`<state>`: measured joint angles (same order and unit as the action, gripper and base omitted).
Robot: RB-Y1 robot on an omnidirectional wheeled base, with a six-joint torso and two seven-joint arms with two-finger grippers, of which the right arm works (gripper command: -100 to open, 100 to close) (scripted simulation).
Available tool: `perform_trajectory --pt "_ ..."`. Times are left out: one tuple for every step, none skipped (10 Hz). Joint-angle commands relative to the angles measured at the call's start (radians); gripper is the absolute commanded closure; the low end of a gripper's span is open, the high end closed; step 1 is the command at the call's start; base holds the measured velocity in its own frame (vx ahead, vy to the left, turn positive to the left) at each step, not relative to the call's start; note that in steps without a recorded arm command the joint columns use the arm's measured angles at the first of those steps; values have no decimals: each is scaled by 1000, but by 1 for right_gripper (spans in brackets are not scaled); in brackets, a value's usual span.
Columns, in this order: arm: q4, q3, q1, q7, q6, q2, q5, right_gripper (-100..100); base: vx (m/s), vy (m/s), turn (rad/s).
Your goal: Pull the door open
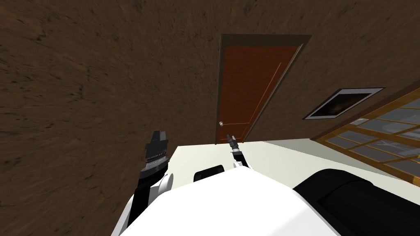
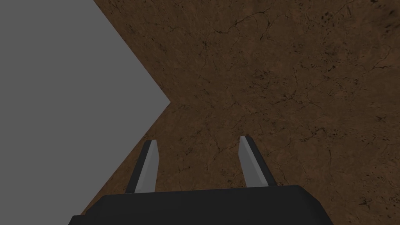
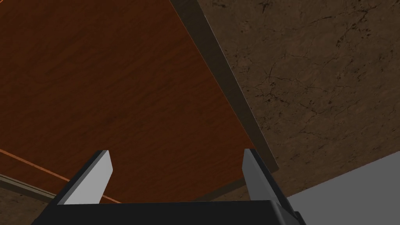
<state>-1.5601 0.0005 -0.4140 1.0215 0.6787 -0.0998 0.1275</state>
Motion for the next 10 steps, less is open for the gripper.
perform_trajectory --pt "37 -2 4 45 11 -1 2 -100 106 -23 41" --pt "58 -4 6 69 16 -2 3 -100 102 -23 42" --pt "77 -5 8 93 21 -2 4 -100 97 -16 35" --pt "97 -6 10 117 26 -2 5 -100 84 -15 31" --pt "117 -7 12 140 31 -3 7 -100 88 -15 40" --pt "137 -9 14 164 36 -3 8 -100 100 -18 37" --pt "156 -10 15 187 41 -3 9 -100 97 -29 30" --pt "173 -11 17 208 46 -3 10 -100 97 -32 28" --pt "191 -12 19 230 50 -3 11 -100 98 -27 38" --pt "209 -14 20 251 55 -3 12 -100 92 -22 33"
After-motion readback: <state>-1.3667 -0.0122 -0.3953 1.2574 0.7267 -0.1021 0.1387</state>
